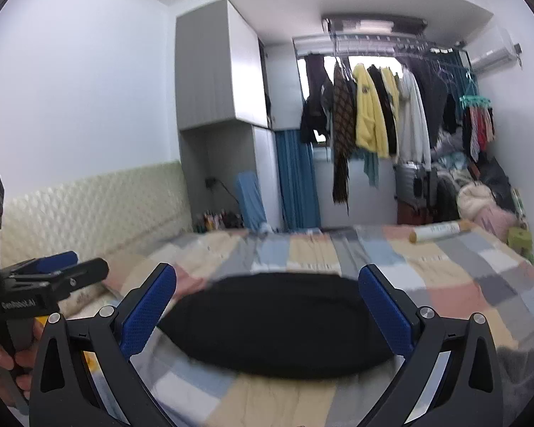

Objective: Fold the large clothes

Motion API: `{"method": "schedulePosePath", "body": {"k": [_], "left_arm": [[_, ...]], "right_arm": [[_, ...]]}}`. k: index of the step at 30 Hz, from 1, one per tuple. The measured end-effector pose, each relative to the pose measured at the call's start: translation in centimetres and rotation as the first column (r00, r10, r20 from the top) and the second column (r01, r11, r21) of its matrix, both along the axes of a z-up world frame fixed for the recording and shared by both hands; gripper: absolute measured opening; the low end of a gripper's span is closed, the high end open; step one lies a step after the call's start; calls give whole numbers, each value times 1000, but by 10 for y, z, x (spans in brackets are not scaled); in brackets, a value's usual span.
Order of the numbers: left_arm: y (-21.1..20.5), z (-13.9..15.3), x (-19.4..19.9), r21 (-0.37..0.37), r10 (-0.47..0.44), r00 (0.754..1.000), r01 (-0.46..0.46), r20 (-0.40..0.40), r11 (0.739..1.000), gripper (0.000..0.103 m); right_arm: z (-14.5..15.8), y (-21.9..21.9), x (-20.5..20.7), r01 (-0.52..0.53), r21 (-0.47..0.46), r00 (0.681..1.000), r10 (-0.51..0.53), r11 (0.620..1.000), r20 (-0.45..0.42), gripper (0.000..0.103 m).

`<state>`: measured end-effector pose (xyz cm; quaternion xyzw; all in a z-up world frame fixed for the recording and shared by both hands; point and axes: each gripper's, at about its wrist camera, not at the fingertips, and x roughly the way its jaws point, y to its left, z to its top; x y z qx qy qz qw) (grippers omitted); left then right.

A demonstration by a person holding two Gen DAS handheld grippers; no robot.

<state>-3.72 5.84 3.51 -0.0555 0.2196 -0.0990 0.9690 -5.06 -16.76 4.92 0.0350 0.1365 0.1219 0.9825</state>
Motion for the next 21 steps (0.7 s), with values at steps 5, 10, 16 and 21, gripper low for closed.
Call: {"method": "schedulePosePath", "body": {"k": [5,10,16,21], "left_arm": [[-5,-23,-2,34,45,998,-43,-35,998,103],[-1,-44,3,25,68,994,-66,-86,998,103],[-1,-71,12,47,93,985,-87,-145,995,103],[-3,-82,16,43,93,980,-87,-178,995,103]], "right_arm": [[-30,-7,0,18,17,996,-17,1000,-83,103],[-54,-14,6,47,-7,989,-48,999,-137,103],[-78,-16,14,53,-9,980,-54,999,-193,103],[-85,-15,17,48,-28,979,-53,998,-195,103]]}}
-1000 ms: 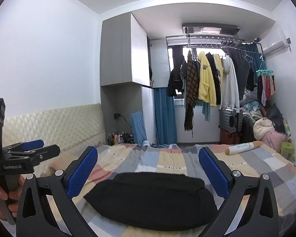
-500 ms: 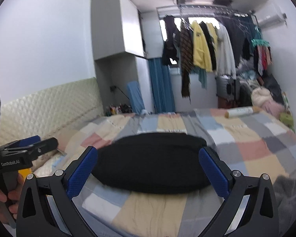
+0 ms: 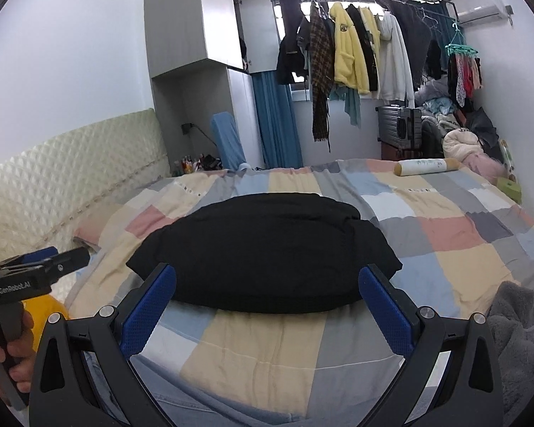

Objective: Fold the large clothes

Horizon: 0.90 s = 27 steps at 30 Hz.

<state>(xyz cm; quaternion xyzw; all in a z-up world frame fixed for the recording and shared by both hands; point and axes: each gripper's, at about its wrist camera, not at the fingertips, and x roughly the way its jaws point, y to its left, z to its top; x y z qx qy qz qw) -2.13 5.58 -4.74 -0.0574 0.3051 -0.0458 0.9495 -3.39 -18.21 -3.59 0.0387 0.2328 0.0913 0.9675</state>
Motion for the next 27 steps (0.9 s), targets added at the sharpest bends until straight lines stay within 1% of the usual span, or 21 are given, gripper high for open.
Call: {"method": "schedulePosePath", "body": {"k": [5,10,18,27], "left_arm": [[0,-1,2,0,9,1000,-9,-1,1000,103],[1,-1,3,17,22,1000,-22,-3,1000,103],[4,-2,5,6,38,999,-38,-18,999,103],[8,-2,8,12,53,998,-52,-23,999,103]], "right_arm": [[-4,-1,4,4,-4,1000,-4,1000,-16,103],[-6,-2,6,11,-17,1000,-11,1000,-19,103],[-6,-3,7,15,-17,1000,-15,1000,-21,103],[-6,-1,8,18,-20,1000,-18,1000,-25,103]]}}
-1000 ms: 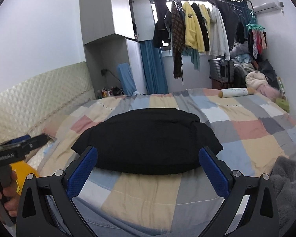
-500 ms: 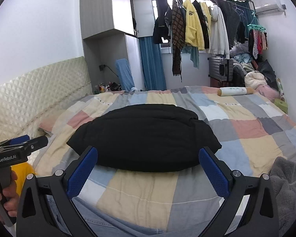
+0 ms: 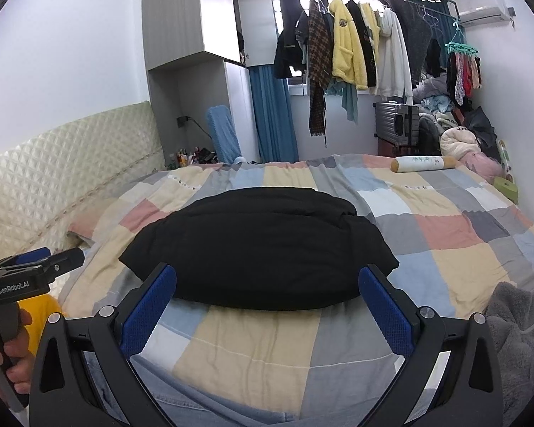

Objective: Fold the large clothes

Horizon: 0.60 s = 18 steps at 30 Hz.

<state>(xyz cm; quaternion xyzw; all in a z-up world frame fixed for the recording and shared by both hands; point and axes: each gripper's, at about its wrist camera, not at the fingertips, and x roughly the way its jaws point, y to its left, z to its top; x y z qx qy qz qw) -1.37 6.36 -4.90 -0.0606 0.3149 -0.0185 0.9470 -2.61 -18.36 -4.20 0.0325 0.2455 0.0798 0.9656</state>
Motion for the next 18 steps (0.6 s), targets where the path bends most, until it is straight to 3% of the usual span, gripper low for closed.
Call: {"method": "schedulePosePath", "body": {"k": [18], "left_arm": [[-7,-4,1,20,3,1000,-2,-29,1000,103]], "right_arm": [[-3,-5,2,15,0,1000,-15,1000,-9,103]]}}
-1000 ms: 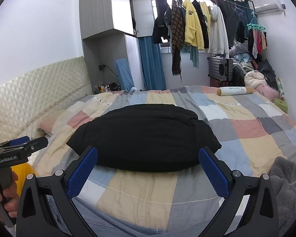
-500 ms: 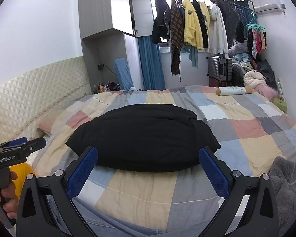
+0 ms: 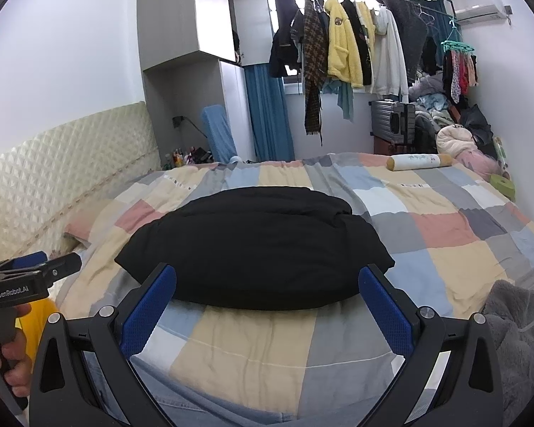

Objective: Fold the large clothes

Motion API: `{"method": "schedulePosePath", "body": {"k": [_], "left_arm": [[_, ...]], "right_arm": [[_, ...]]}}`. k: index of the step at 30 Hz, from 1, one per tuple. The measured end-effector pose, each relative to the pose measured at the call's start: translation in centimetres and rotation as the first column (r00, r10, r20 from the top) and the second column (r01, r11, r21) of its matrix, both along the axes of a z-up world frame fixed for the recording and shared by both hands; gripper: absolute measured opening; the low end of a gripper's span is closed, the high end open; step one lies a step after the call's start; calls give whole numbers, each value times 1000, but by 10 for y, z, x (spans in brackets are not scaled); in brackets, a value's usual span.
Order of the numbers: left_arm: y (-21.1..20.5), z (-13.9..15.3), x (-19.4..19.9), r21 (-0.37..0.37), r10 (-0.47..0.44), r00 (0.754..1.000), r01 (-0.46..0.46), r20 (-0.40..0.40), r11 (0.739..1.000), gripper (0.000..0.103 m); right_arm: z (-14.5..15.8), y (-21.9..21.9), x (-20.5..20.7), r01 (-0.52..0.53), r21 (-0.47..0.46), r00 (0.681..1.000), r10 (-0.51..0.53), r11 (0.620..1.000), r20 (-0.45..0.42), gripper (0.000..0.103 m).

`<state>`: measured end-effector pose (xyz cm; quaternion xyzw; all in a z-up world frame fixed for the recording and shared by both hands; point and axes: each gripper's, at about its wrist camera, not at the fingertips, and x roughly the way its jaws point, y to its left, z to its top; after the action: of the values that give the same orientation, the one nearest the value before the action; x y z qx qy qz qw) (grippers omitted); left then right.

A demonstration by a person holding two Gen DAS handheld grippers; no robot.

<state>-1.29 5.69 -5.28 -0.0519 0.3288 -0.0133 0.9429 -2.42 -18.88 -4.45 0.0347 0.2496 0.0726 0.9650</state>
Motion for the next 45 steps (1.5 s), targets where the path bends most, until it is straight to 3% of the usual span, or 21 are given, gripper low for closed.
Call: {"method": "schedulePosePath", "body": {"k": [45], "left_arm": [[-4,-1,-10,-11,35,999,-35,3,999,103]], "right_arm": [[-8,0,2,8,-12,1000,-9,1000,-22,103]]}}
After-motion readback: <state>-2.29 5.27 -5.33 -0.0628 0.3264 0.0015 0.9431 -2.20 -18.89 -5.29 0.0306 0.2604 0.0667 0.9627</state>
